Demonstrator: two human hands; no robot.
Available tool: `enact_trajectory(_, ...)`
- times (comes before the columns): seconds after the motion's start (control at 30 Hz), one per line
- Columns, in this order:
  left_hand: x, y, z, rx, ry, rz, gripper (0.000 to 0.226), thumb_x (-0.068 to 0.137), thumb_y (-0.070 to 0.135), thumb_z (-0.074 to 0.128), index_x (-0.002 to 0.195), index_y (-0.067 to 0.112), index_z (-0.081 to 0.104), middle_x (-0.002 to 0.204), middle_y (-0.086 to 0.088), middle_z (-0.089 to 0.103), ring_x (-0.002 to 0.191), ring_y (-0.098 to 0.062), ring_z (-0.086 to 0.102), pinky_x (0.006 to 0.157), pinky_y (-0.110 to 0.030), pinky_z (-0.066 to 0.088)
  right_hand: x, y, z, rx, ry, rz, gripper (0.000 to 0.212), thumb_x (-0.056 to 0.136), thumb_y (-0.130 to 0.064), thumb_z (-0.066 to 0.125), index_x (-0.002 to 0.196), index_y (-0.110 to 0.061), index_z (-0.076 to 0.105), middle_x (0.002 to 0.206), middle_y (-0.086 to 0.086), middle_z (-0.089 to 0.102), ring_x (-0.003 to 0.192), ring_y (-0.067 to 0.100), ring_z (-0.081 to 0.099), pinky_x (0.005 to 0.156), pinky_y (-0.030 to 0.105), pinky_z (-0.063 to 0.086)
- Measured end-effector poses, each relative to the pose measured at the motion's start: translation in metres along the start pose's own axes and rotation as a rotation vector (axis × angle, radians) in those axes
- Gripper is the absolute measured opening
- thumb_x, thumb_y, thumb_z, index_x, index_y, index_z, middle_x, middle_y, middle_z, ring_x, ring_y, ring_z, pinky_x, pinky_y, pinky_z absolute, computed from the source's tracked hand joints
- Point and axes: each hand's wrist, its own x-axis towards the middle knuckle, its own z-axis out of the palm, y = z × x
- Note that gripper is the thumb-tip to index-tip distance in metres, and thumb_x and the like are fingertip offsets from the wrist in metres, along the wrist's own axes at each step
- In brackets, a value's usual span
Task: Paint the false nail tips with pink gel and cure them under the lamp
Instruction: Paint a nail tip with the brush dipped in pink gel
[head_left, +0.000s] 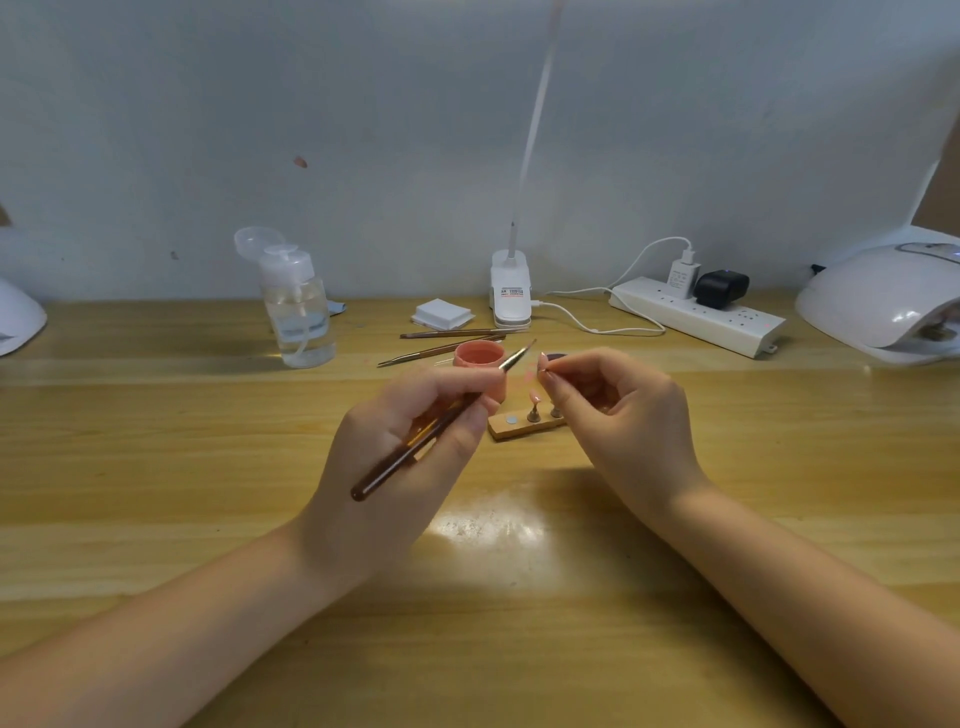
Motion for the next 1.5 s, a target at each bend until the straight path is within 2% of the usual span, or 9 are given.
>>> enact_trajectory(0.1,-0.001,-0.0004,-0.0016,0.026,-0.037,0.011,0.027,0.089,0.027,0.055,0.107,0.012,0.07,0.097,0.0,0.071,0.099,-0.022,0.065,0.082,-0.026,0.051,-0.0003,0.0006,0.0005,-0.044,-0.005,-0.053,0.009,0.084,-0.008,0.072,0.093,-0.008,0.073,0.079,0.001,0.072,0.07,0.013,0.066,0.067,0.036,0.055)
enact_trajectory(0.27,-0.0017,-0.0005,-0.0003,0.069,-0.026,0.03,0.023,0.092,0.022,0.055,0.107,0.014,0.07,0.094,0.004,0.072,0.095,-0.012,0.068,0.08,-0.025,0.054,-0.0002,0.0017,0.0002,-0.081,0.003,-0.096,0.01,0.083,-0.009,0.073,0.093,-0.008,0.074,0.081,0.002,0.072,0.072,0.016,0.067,0.067,0.038,0.054)
enact_trajectory(0.47,-0.0039,-0.0025,-0.0023,0.061,-0.044,0.013,0.027,0.087,0.028,0.048,0.099,0.02,0.07,0.086,0.006,0.07,0.087,-0.015,0.067,0.076,-0.031,0.054,-0.0008,0.0023,0.0008,-0.054,0.012,-0.044,0.008,0.084,-0.008,0.072,0.092,-0.008,0.074,0.078,0.0,0.071,0.069,0.012,0.066,0.067,0.037,0.055)
enact_trajectory(0.67,-0.0024,-0.0014,0.0008,-0.004,-0.009,0.009,0.029,0.089,0.027,0.05,0.113,0.018,0.064,0.091,0.007,0.07,0.093,-0.012,0.067,0.08,-0.02,0.05,-0.0015,0.0021,0.0018,-0.05,-0.003,-0.041,0.009,0.084,-0.009,0.073,0.093,-0.009,0.074,0.079,0.001,0.072,0.071,0.014,0.067,0.068,0.039,0.055)
enact_trajectory(0.73,-0.0024,-0.0015,0.0014,0.004,-0.015,-0.009,0.028,0.089,0.026,0.054,0.115,0.02,0.061,0.089,0.009,0.068,0.093,-0.012,0.068,0.079,-0.022,0.052,-0.0018,0.0021,0.002,-0.053,-0.009,-0.051,0.01,0.084,-0.009,0.072,0.094,-0.01,0.074,0.079,0.002,0.072,0.072,0.014,0.067,0.068,0.039,0.055)
enact_trajectory(0.87,-0.0041,-0.0034,-0.0018,0.006,-0.05,-0.012,0.023,0.086,0.028,0.05,0.096,0.016,0.067,0.084,0.003,0.069,0.083,-0.017,0.067,0.073,-0.035,0.054,-0.0017,0.0033,0.0021,-0.038,0.008,-0.015,0.009,0.084,-0.011,0.072,0.093,-0.011,0.074,0.078,-0.002,0.071,0.07,0.009,0.066,0.068,0.032,0.055)
enact_trajectory(1.1,-0.002,-0.0034,0.0011,-0.041,-0.005,-0.028,0.025,0.091,0.029,0.05,0.106,0.018,0.065,0.095,0.008,0.071,0.091,-0.01,0.067,0.078,-0.015,0.048,-0.003,0.0023,0.0034,0.006,-0.019,0.025,0.011,0.083,-0.011,0.073,0.093,-0.015,0.073,0.081,-0.004,0.072,0.074,0.01,0.067,0.07,0.034,0.056)
enact_trajectory(1.27,-0.0039,-0.0045,-0.0015,-0.079,-0.018,-0.089,0.027,0.084,0.034,0.05,0.095,0.018,0.069,0.086,-0.002,0.072,0.085,-0.014,0.068,0.078,-0.024,0.052,-0.0036,0.0035,0.0036,0.022,-0.032,0.055,0.011,0.084,-0.012,0.072,0.094,-0.016,0.073,0.082,-0.004,0.072,0.075,0.012,0.068,0.071,0.039,0.057)
enact_trajectory(1.5,-0.0014,-0.0041,0.0007,-0.082,0.014,-0.094,0.019,0.091,0.024,0.055,0.103,0.016,0.067,0.092,0.005,0.073,0.091,-0.01,0.067,0.077,-0.016,0.049,-0.004,0.0028,0.0048,0.045,-0.04,0.082,0.011,0.084,-0.014,0.071,0.095,-0.017,0.073,0.083,-0.004,0.072,0.078,0.012,0.069,0.073,0.039,0.057)
